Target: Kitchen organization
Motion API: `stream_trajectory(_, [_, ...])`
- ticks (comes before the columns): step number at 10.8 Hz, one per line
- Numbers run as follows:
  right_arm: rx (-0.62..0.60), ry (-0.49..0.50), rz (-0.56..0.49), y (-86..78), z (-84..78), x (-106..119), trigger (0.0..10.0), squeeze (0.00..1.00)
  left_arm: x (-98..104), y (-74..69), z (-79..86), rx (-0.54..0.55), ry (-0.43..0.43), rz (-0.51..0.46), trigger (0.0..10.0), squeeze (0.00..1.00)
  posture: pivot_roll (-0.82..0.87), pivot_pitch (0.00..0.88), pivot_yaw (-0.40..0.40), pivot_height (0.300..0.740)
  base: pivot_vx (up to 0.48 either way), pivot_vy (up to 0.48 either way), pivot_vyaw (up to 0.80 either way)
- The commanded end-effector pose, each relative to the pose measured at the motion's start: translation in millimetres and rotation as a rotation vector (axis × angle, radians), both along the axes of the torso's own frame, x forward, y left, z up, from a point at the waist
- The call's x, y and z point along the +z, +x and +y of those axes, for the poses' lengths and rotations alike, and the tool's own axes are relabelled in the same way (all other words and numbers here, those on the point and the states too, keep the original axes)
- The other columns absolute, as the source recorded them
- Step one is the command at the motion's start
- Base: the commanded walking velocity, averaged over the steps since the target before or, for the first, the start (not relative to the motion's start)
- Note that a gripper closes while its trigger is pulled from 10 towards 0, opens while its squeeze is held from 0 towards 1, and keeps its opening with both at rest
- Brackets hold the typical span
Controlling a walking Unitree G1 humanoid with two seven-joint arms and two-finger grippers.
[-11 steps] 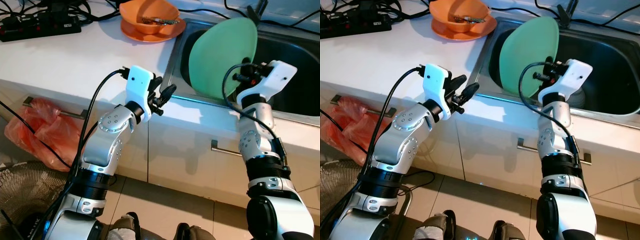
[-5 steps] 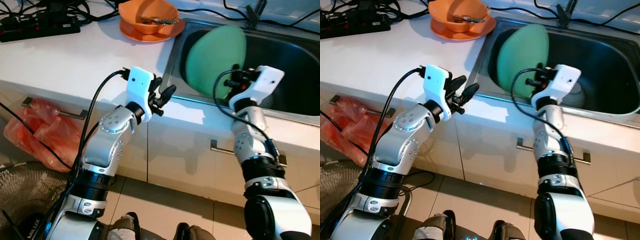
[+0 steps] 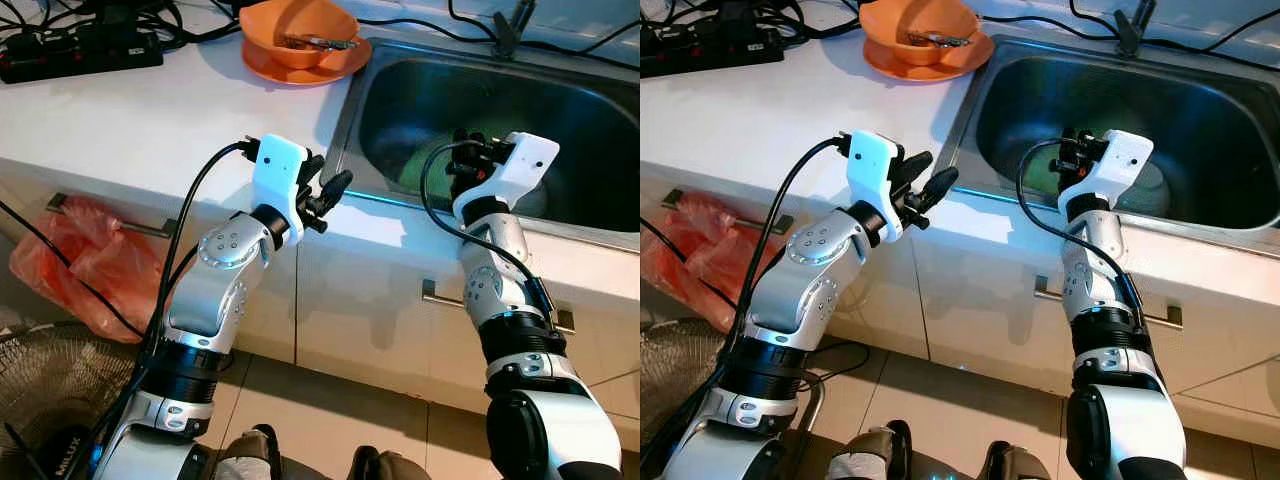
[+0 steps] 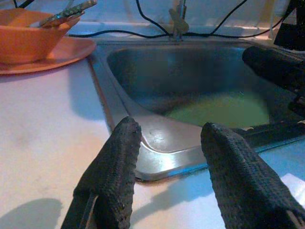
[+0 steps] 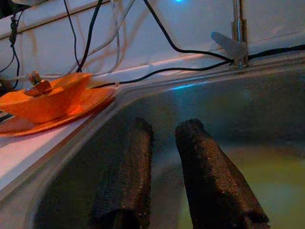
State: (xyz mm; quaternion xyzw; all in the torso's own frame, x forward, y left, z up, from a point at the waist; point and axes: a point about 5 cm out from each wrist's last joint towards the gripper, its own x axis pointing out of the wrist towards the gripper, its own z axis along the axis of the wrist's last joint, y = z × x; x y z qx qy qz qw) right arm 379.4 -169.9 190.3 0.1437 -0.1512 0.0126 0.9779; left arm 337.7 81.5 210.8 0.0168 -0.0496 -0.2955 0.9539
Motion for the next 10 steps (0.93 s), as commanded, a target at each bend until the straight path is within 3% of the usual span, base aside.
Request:
stream_trajectory(1, [0.001,0.005,-0.012,1.4,-0.4,3,10.0,0.00,-1,-2.6,-1.1,0.003,0.004,0.001,10.0,0.00,0.15,0.179,-0.046,0.740,0.000,0.000,0.00])
stream_trajectory(5, [-0.010,0.013,-0.025,0.0,-3.2,6,10.0,0.00,-3,-1.3,0.0,0.010,0.005,0.004,10.0,0.00,0.14,0.180,-0.045,0.740,0.000,0.000,0.00])
stream_trajectory(6, [0.007,0.024,-0.042,-2.3,0.7,8,10.0,0.00,-3,1.0,5.1,0.054,-0.008,-0.010,10.0,0.00,0.14,0.182,-0.044,0.740,0.000,0.000,0.00])
stream_trajectory(9, [0.053,-0.038,-0.150,-18.3,8.1,22,10.0,0.00,21,10.1,33.4,0.270,-0.119,-0.172,10.0,0.00,0.13,0.180,-0.041,0.740,0.000,0.000,0.00])
stream_trajectory(10, [0.050,-0.048,-0.160,-22.4,9.0,22,10.0,0.00,26,10.7,39.4,0.314,-0.117,-0.217,10.0,0.00,0.12,0.177,-0.037,0.740,0.000,0.000,0.00])
